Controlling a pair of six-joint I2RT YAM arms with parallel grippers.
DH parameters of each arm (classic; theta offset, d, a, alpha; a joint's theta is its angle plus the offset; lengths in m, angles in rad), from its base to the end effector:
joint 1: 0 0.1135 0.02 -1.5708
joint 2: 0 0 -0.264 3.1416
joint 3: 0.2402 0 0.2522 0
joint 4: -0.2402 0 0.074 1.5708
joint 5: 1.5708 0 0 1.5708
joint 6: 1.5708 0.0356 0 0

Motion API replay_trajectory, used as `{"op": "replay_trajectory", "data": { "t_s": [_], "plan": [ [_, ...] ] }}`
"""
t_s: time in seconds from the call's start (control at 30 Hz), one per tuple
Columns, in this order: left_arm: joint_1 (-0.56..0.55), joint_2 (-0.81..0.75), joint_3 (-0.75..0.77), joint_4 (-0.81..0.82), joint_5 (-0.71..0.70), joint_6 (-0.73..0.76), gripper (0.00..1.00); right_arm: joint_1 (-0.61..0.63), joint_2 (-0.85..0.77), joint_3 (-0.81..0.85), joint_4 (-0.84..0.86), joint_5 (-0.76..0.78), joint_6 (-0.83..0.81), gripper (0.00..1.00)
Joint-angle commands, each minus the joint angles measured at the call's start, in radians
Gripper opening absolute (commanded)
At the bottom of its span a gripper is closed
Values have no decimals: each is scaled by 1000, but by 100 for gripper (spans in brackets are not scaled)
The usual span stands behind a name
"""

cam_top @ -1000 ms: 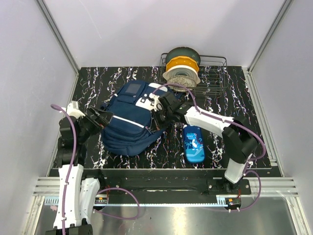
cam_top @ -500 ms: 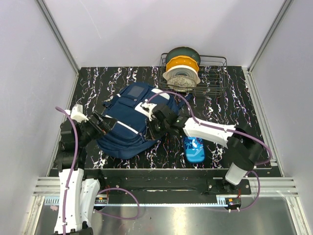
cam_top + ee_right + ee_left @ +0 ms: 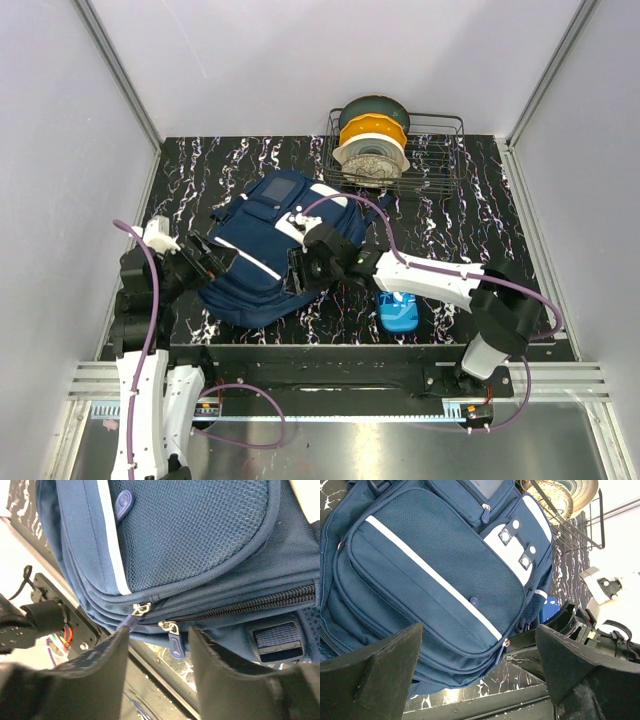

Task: Pack the student bag
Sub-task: Unzip the student bag at the center of the board.

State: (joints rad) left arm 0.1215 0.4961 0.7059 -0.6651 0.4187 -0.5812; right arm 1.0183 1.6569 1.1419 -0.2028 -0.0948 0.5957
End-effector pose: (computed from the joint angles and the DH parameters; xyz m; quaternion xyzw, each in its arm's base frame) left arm 0.1115 -0.0010 0.3020 -0.1823 0.8171 -0.2896 0.4639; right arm 0.1902 0.3149 0.2361 -0.2099 0.8851 0.3283 0.2547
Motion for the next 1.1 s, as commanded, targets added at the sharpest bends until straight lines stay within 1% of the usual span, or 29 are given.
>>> {"op": "replay_trajectory", "data": {
  "t_s": [0.0, 0.03, 0.07, 0.17, 0.2, 0.23, 0.3, 0.37, 0.4, 0.5, 0.53, 0.57, 0.6, 0.63, 0.67, 0.7, 0.73, 0.8, 0.83, 0.9, 0.93, 1.03, 1.07],
  "plan": [
    [-2, 7, 41, -2, 9, 35, 99, 5, -46, 42, 16, -14, 21, 61],
    [-3, 13, 41, 4, 14, 35, 99, 5, -71, 41, 11, -19, 9, 65],
    [-2, 22, 40, 9, 23, 38, 99, 5, -83, 41, -16, -8, 7, 66],
    [-3, 32, 47, 13, 32, 56, 99, -1, -149, 25, -61, 79, 6, 66],
    [-2, 33, 53, 12, 31, 64, 99, -13, -167, 12, -66, 130, 3, 66],
    [-5, 33, 56, 12, 32, 66, 99, -21, -201, 4, -66, 139, -7, 65],
    [-9, 29, 61, 15, 46, 60, 99, -75, -236, -17, -78, 187, 12, 64],
    [-31, 21, 61, 19, 45, 47, 99, -142, -273, -43, -72, 173, 42, 63],
    [-40, 18, 61, 21, 42, 43, 99, -214, -276, -47, -73, 144, 73, 63],
    [-104, 16, 60, 15, 2, 24, 99, -292, -247, -19, -73, 54, 104, 63],
    [-117, 27, 60, 6, -24, 20, 99, -297, -220, -8, -73, 37, 111, 63],
    [-193, 35, 67, -5, -93, 18, 99, -300, -201, 16, -72, 14, 118, 63],
    [-230, 47, 75, -34, -136, 17, 99, -299, -186, 28, -73, 7, 127, 64],
    [-270, 65, 81, -42, -220, 1, 99, -300, -154, 39, -73, 0, 137, 64],
    [-357, 74, 93, -48, -260, -11, 99, -302, -138, 59, -73, -5, 156, 64],
    [-406, 82, 99, -48, -299, -26, 99, -302, -114, 65, -72, -2, 165, 64],
    [-513, 105, 109, -48, -378, -60, 99, -305, -102, 71, -63, 6, 174, 64],
    [-623, 136, 141, -60, -466, -95, 99, -314, -63, 74, -53, 21, 222, 64],
    [-729, 174, 171, -70, -536, -129, 99, -328, -49, 81, -49, 14, 245, 63],
    [-831, 231, 201, -102, -605, -163, 99, -339, -19, 88, -56, -3, 295, 61],
    [-915, 252, 223, -111, -659, -190, 99, -339, -14, 88, -58, 22, 306, 61],
    [-1003, 321, 242, -122, -696, -226, 99, -339, -11, 76, -58, 79, 352, 61],
    [-1014, 334, 244, -114, -698, -233, 99, -339, -11, 76, -58, 90, 368, 61]
  ]
}}
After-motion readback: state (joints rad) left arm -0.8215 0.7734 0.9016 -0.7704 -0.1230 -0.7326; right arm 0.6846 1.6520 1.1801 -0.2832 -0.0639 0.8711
